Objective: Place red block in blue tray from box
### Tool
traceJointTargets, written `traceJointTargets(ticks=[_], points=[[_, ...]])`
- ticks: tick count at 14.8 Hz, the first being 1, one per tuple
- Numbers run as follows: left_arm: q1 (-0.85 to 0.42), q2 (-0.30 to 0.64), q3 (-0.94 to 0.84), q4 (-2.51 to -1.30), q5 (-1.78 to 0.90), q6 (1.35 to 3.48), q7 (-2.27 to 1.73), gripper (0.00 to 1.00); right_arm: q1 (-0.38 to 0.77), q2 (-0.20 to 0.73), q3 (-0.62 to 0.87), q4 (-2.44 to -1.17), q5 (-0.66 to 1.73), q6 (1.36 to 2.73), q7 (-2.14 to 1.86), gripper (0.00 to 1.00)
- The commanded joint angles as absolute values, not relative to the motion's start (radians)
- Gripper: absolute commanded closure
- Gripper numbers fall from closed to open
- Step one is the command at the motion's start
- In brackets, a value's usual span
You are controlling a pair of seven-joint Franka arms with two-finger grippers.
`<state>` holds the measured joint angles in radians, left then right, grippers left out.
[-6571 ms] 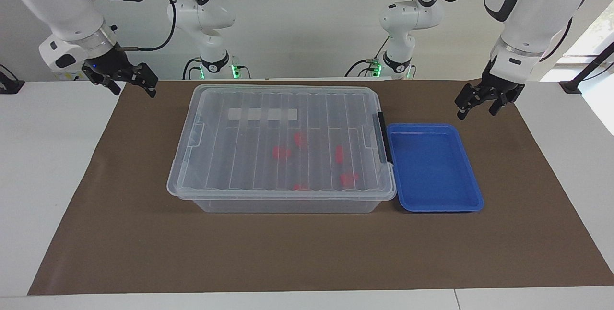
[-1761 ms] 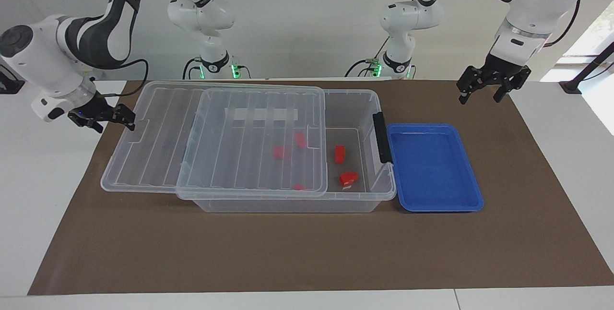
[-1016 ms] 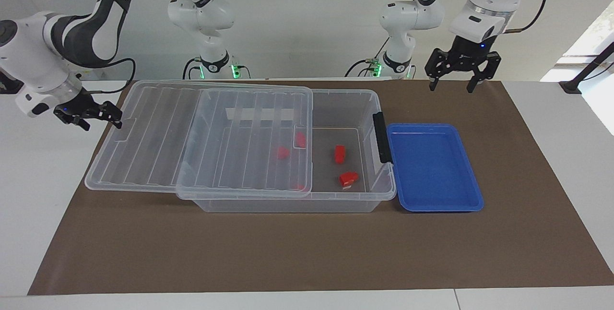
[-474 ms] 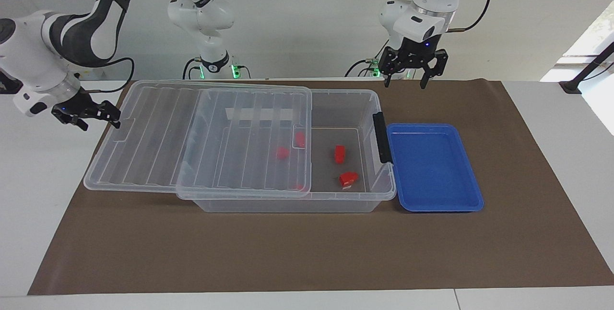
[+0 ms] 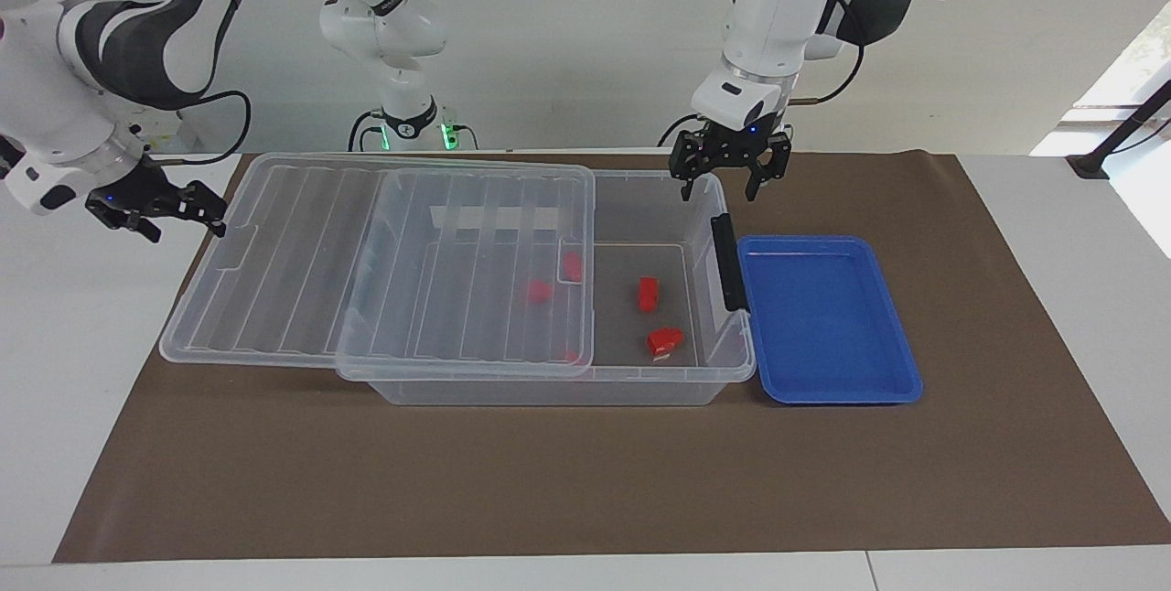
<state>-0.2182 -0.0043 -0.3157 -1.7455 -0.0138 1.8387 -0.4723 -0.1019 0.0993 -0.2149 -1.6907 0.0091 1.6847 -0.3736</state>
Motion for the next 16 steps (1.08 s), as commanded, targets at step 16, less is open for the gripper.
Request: traceJointTargets(ticks=[16], points=[[-0.221,0.216,-0.408,-1.923,0.106,2.183,-0.638,0.0,-0.13,0.048,-0.038,-1.541,-0.006,1.385,-0.175,0.0]])
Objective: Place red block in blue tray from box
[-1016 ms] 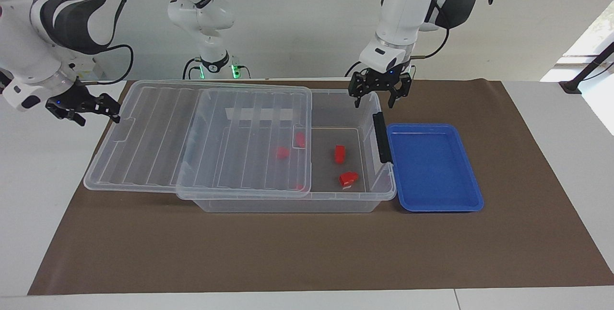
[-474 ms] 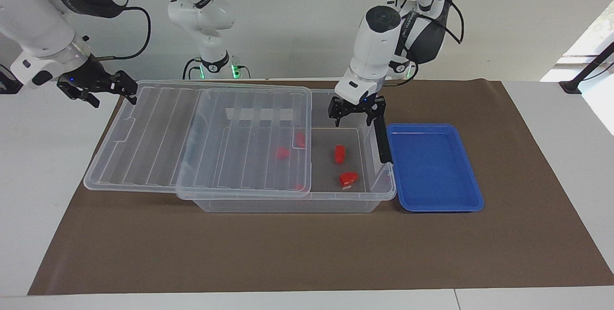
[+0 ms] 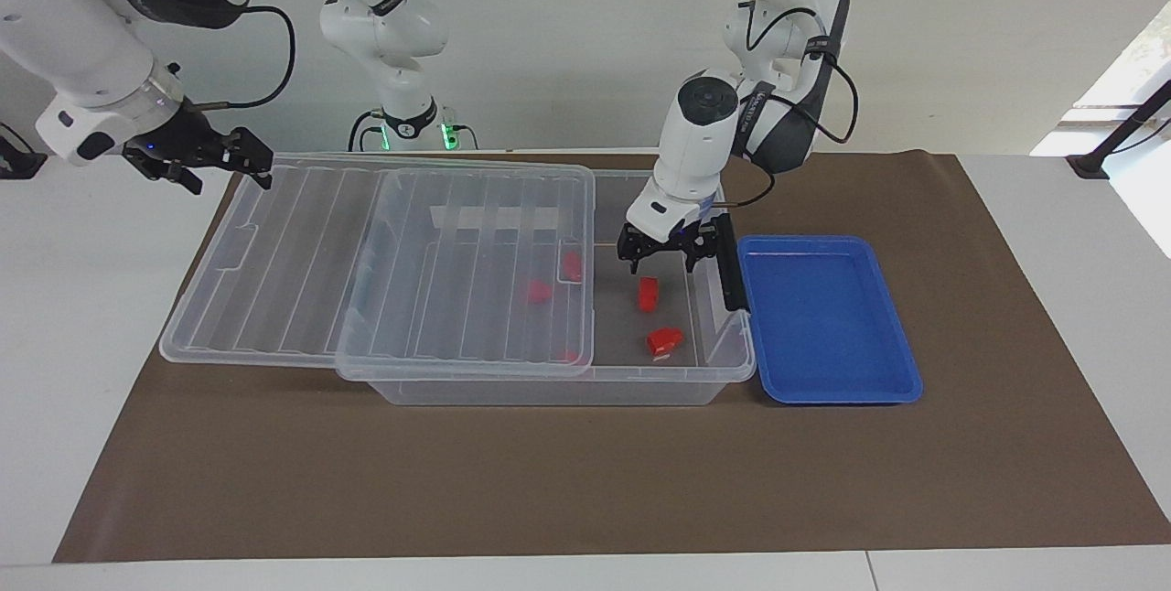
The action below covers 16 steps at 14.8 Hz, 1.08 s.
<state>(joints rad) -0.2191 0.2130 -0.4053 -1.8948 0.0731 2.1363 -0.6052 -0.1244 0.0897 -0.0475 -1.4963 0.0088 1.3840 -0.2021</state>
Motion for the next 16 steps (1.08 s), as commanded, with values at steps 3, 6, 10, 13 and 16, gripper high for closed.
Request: traceJointTargets(ticks=[3,6,10,13,16], points=[[-0.221,0.253,-0.417,-1.95,0.135,2.226,-0.659,0.0,-0.101,0.032,-0.046,-1.563,-0.023,1.428,-0.143,0.0],[-0.218,0.255,-0.439,-2.021,0.17,2.317,-0.698,0.0,-0.097,0.034,-0.049,-1.559,-0.034,1.443,-0.126,0.0],[-0.218,0.25,-0.44,-2.074,0.172,2.384,-0.698,0.0,-0.104,0.037,-0.041,-1.552,-0.031,1.471,-0.074,0.0],[-0.219,0.264,-0.443,-2.079,0.175,2.402,-0.7,0.07,-0.101,0.032,-0.044,-1.56,-0.029,1.471,-0.089,0.0],[-0.218,0.268,-0.443,-2.075,0.179,2.402,-0.704,0.9,-0.107,0.032,-0.043,-1.559,-0.028,1.471,-0.1,0.0]])
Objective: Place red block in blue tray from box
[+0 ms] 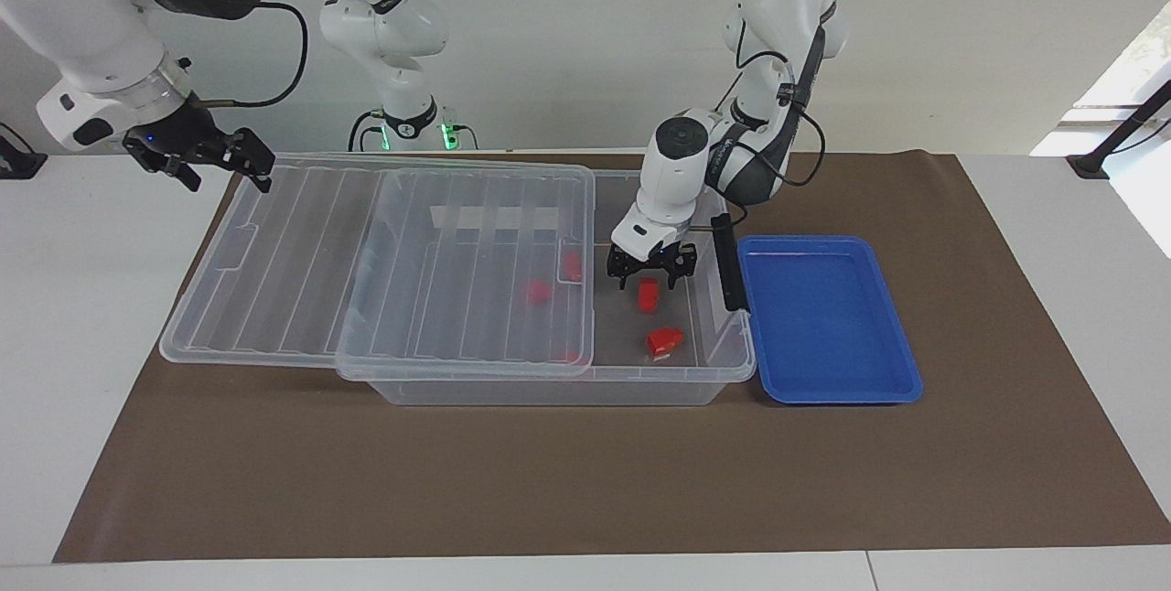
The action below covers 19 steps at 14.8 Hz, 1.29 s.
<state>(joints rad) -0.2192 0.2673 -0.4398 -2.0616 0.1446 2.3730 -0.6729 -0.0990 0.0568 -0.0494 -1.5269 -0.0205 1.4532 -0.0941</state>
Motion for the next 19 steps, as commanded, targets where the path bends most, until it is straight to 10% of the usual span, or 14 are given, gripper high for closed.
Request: traceJointTargets(ticks=[1,19], points=[[-0.219,0.268,-0.443,-2.079,0.179,2.402,-0.706,1.0,-0.103,0.032,-0.044,-1.557,-0.029,1.471,-0.1,0.0],[-0.212,-0.091,-0.31,-1.947,0.061,1.943,-0.556,1.0,-0.1,0.028,-0.043,-1.559,-0.028,1.471,-0.1,0.0]])
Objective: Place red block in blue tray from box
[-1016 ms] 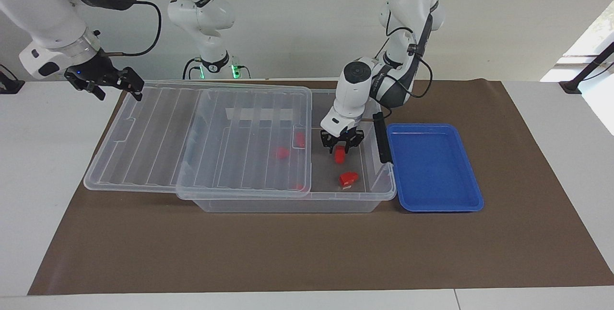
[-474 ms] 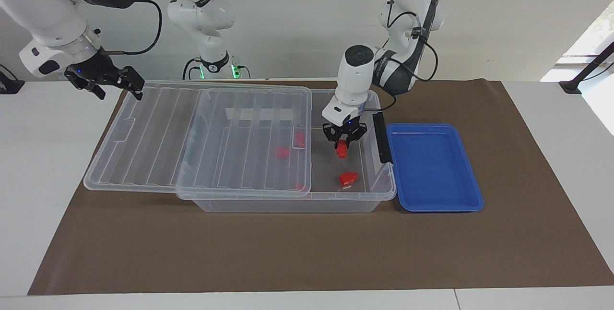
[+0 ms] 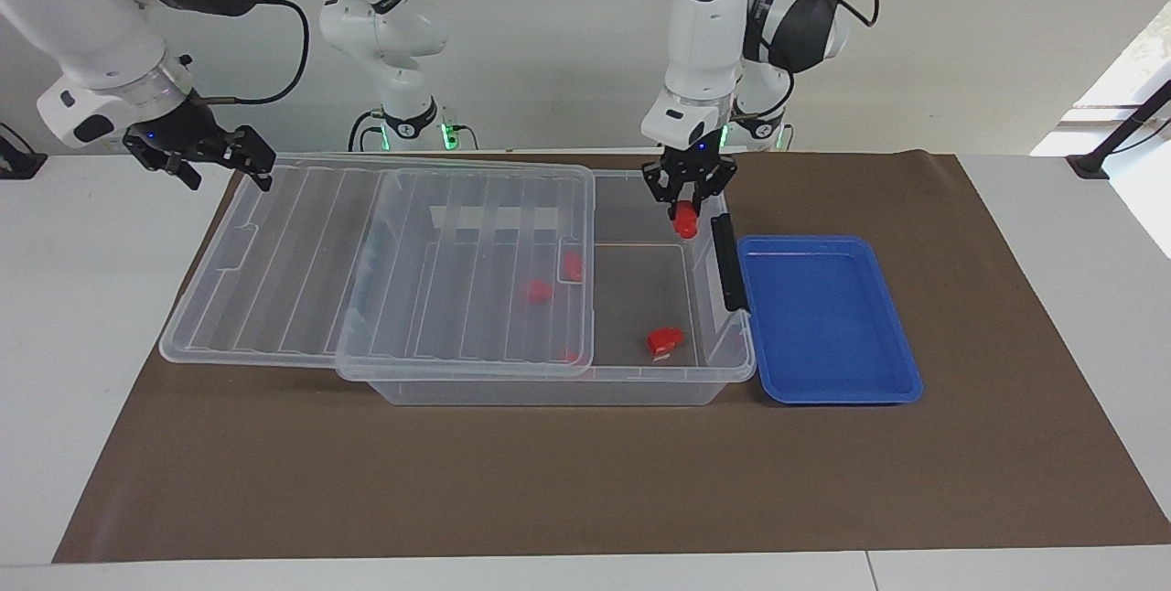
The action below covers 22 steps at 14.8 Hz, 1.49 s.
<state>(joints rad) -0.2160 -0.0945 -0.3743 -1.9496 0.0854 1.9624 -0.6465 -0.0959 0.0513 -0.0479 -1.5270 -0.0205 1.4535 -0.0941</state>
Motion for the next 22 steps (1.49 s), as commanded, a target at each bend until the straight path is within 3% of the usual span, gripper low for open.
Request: traceJointTargets(ticks=[1,4,9,16,22], points=[[-0.212,-0.089,-0.261,-1.948,0.039,1.95,-0.495,1.0,-0.098,0.028,-0.043,-1.557,-0.028,1.471,-0.098,0.0],[-0.212,-0.077,-0.114,-1.954,-0.047,1.989,-0.24,1.0,-0.098,0.028,-0.043,-1.56,-0.028,1.471,-0.097,0.0],[-0.207,0.02,0.029,-1.985,-0.048,2.095,0.01,1.0,-0.1,0.028,-0.043,-1.56,-0.028,1.471,-0.094,0.0],[-0.117,0.139,0.043,-2.008,-0.048,2.247,0.07,1.0,-0.101,0.028,-0.043,-1.56,-0.028,1.471,-0.095,0.0],[-0.094,0.172,0.037,-2.065,-0.048,2.333,0.077,1.0,-0.103,0.028,-0.043,-1.56,-0.028,1.471,-0.095,0.0]])
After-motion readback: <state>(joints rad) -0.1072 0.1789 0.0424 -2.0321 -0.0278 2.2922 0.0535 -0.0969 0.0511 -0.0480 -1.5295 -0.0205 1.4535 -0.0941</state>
